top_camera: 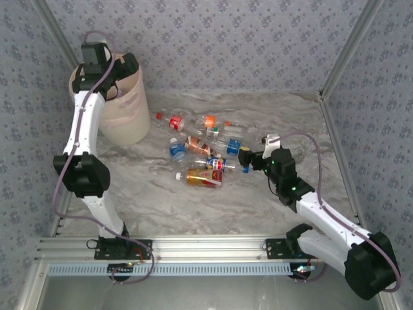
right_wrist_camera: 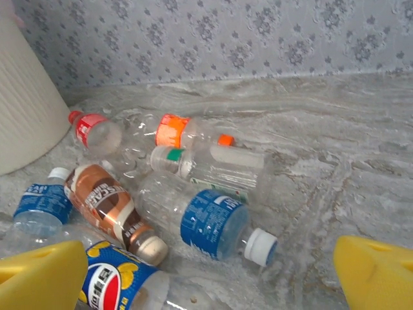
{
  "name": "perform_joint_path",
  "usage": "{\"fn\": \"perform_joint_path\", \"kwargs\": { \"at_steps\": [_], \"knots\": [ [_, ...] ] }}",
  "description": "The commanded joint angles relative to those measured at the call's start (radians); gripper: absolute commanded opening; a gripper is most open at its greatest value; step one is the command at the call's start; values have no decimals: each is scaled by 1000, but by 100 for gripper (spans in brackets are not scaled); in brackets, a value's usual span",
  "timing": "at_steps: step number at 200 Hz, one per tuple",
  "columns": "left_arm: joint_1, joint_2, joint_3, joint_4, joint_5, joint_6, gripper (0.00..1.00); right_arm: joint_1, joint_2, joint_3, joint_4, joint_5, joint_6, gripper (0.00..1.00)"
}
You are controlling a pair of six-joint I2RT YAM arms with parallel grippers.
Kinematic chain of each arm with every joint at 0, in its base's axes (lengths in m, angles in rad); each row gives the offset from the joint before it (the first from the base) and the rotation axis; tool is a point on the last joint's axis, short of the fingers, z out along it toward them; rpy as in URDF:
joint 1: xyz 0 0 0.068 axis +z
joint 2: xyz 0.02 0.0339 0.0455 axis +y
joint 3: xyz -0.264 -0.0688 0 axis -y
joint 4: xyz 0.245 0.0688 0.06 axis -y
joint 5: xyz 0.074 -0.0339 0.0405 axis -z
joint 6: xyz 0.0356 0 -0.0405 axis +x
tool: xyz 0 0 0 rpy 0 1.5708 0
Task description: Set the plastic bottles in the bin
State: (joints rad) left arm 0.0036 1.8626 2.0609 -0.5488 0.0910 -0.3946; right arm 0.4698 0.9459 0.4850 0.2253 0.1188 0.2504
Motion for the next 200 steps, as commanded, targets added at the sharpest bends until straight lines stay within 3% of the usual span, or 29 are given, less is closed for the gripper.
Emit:
{"fn": "perform_joint_path", "kwargs": {
  "at_steps": [1, 56, 108, 154, 200],
  "knots": [
    [-13, -125, -38, 26, 82, -11, 98, -16, -10, -10, -34, -19, 13, 100],
    [-110, -387, -368, 178, 147, -61, 98, -65, 82, 32, -178, -76, -43, 100],
    [-133, -623, -748, 339, 215, -189, 98, -103, 296, 197, -360, -306, -233, 99],
    [-133, -704, -872, 290, 255, -170, 98, -63, 504, 392, -528, -410, -503, 93],
    [-132, -749, -925, 300, 250, -138, 98, -9, 690, 583, -713, -395, -782, 91]
  ]
}}
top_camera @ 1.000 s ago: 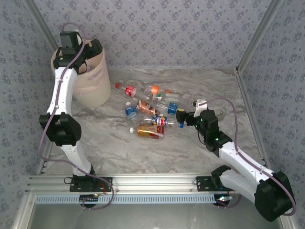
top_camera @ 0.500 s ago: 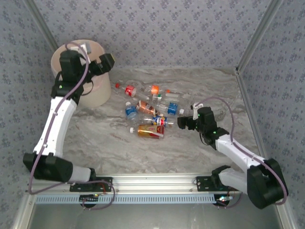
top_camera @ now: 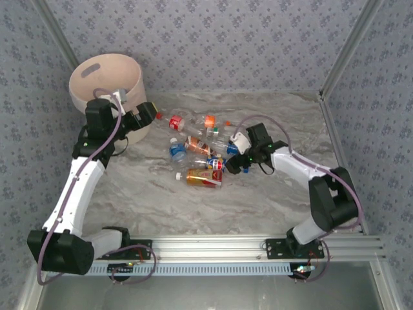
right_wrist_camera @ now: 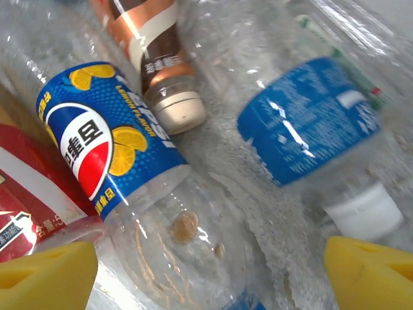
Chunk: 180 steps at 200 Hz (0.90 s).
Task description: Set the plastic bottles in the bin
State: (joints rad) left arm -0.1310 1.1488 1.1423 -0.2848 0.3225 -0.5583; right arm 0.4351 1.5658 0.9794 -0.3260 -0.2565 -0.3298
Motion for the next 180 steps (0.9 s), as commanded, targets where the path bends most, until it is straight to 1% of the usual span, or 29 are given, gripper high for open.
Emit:
{"fn": "perform_joint_path", "kwargs": {
  "at_steps": [1, 31, 46, 51, 86, 111, 131, 161, 180],
  "knots": [
    [2, -35, -6, 36, 19, 27, 98, 27, 74, 92, -165, -21, -206, 91],
    [1, -35, -6, 23, 3, 35, 98, 64, 174, 192, -269, -25, -330, 90],
    [2, -38, -6, 15, -2, 41, 98, 68, 204, 205, -313, -23, -358, 88],
    [2, -39, -7, 12, -5, 44, 98, 68, 208, 238, -318, -17, -364, 88],
    [2, -52, -9, -2, -29, 63, 98, 68, 242, 260, -346, 25, -429, 84],
    [4, -48, -10, 1, -29, 64, 98, 68, 260, 276, -395, 1, -468, 80],
    [3, -41, -9, 1, -27, 64, 98, 67, 260, 270, -394, 7, -490, 80],
    [3, -27, -8, 10, -24, 60, 98, 77, 276, 256, -332, 38, -499, 78],
    [4, -18, -7, 16, -17, 54, 98, 95, 295, 248, -289, 84, -498, 77]
  ]
}}
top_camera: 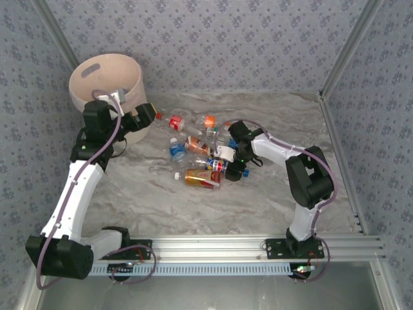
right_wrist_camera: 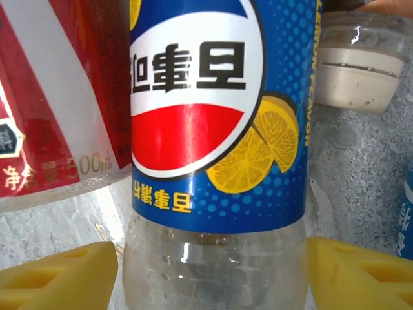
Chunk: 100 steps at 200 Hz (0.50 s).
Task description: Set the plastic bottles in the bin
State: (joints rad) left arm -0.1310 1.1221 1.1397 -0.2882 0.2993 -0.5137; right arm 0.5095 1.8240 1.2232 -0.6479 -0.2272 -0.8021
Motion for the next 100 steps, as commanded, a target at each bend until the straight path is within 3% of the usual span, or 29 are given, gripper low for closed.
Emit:
{"fn": "perform_joint_path", "kwargs": {
  "at_steps": [1, 38, 100],
  "knots": [
    [4, 9, -5, 19, 7, 9, 98, 22, 38, 4, 35, 57, -26, 77],
    [4, 10, -16, 23, 9, 12, 98, 43, 45, -57, 123, 92, -6, 79],
    [4, 14, -22, 27, 19, 16, 98, 29, -83, -148, 200, 48, 78, 55]
  ]
}}
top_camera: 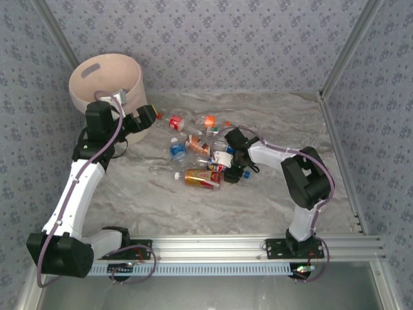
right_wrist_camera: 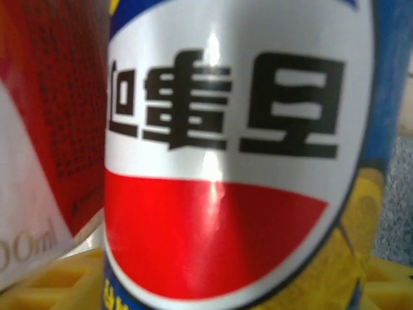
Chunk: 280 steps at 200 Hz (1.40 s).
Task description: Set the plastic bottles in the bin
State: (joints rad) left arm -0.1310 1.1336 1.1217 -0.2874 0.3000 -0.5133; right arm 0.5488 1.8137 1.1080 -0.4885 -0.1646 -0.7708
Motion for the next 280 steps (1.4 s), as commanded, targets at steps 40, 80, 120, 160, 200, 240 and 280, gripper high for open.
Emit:
{"fn": "perform_joint_path", "kwargs": {
  "at_steps": [40, 80, 120, 160, 200, 240, 280],
  "knots": [
    [2, 24, -10, 62, 95, -14, 98, -18, -194, -89, 102, -36, 123, 46],
    [-7, 61, -30, 167, 191, -109, 98, -15, -362, -204, 290, -34, 271, 49],
    [-97, 135, -29, 260, 235, -169, 98, -26, -504, -337, 550, -92, 544, 49],
    [-227, 226, 11, 288, 211, -125, 98, -26, -539, -424, 777, -97, 795, 50],
    [-315, 323, 25, 366, 176, -135, 98, -25, -510, -428, 903, -100, 994, 46],
    [-370, 441, 78, 443, 219, -185, 98, -19, -436, -411, 1035, -156, 1130, 45],
    [-374, 504, 90, 637, 294, -263, 98, -5, -371, -367, 1078, -220, 1185, 45]
  ]
}}
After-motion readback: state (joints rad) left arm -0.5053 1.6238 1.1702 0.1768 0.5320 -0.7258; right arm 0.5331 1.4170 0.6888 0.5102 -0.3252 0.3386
